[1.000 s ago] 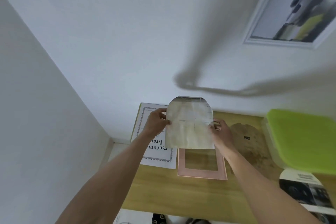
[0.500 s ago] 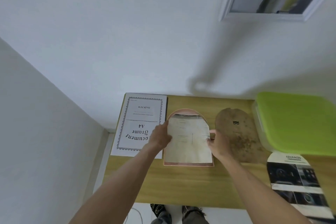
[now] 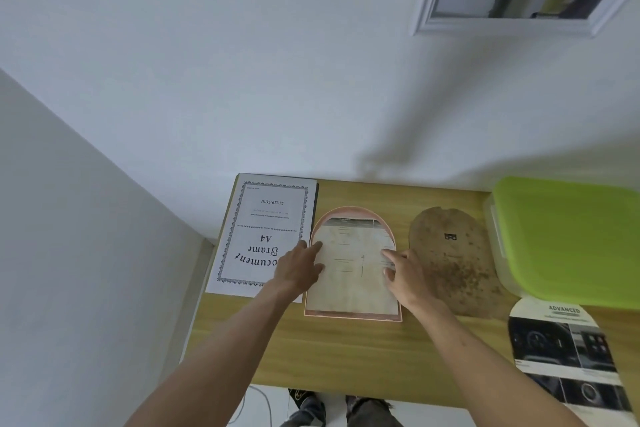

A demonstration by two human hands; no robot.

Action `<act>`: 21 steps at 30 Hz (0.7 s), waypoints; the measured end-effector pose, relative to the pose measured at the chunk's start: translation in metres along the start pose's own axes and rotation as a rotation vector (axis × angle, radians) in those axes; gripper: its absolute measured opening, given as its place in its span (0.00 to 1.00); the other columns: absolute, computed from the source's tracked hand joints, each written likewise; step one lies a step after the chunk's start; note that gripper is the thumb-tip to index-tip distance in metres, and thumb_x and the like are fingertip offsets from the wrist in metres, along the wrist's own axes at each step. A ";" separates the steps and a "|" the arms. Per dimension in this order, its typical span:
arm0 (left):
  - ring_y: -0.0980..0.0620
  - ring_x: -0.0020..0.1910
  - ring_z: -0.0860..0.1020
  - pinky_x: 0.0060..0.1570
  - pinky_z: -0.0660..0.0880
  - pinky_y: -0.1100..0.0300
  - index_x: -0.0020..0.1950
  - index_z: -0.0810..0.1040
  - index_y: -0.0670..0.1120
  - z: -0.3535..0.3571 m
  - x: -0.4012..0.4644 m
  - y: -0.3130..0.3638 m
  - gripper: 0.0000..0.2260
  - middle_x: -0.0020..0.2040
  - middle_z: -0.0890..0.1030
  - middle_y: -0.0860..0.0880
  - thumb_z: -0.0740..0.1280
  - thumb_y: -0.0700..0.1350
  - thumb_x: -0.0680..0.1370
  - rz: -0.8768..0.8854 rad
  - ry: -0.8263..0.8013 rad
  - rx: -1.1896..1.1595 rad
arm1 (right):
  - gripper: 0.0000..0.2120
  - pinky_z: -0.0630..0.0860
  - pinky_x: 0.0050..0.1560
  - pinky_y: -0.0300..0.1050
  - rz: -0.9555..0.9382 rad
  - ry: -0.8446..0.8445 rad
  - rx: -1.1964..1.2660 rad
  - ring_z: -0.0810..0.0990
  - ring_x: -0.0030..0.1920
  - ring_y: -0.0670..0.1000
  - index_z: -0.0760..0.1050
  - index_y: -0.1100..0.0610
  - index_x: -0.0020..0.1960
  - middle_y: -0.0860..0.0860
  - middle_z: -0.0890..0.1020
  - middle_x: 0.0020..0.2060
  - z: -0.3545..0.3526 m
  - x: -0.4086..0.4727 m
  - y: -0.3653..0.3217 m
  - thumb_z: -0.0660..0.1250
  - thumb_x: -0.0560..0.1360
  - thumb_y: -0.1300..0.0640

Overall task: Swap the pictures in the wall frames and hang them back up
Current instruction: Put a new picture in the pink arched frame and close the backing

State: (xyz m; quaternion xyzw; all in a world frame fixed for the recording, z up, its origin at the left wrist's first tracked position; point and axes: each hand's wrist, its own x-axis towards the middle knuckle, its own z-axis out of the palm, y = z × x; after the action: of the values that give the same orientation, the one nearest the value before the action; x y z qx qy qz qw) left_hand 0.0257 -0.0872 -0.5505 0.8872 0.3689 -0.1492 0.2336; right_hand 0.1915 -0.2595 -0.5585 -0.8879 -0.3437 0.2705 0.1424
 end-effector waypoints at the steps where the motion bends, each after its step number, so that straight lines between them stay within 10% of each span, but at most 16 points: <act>1: 0.42 0.54 0.78 0.52 0.75 0.50 0.73 0.66 0.51 0.000 0.001 0.001 0.21 0.58 0.74 0.44 0.63 0.51 0.80 -0.001 0.002 0.007 | 0.21 0.69 0.54 0.33 0.000 0.002 0.000 0.76 0.55 0.50 0.70 0.54 0.74 0.55 0.71 0.60 0.000 0.002 0.000 0.63 0.81 0.60; 21: 0.43 0.48 0.79 0.46 0.75 0.51 0.72 0.67 0.50 -0.007 -0.001 0.011 0.20 0.55 0.74 0.44 0.59 0.54 0.81 -0.039 0.173 0.016 | 0.24 0.73 0.61 0.48 -0.020 0.054 0.049 0.76 0.60 0.54 0.66 0.51 0.74 0.54 0.75 0.64 -0.016 0.005 0.005 0.66 0.80 0.56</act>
State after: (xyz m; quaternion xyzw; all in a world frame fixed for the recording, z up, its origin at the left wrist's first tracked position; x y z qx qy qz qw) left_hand 0.0334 -0.0906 -0.5404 0.8912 0.4038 -0.0795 0.1907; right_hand 0.2059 -0.2607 -0.5495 -0.8877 -0.3421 0.2531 0.1761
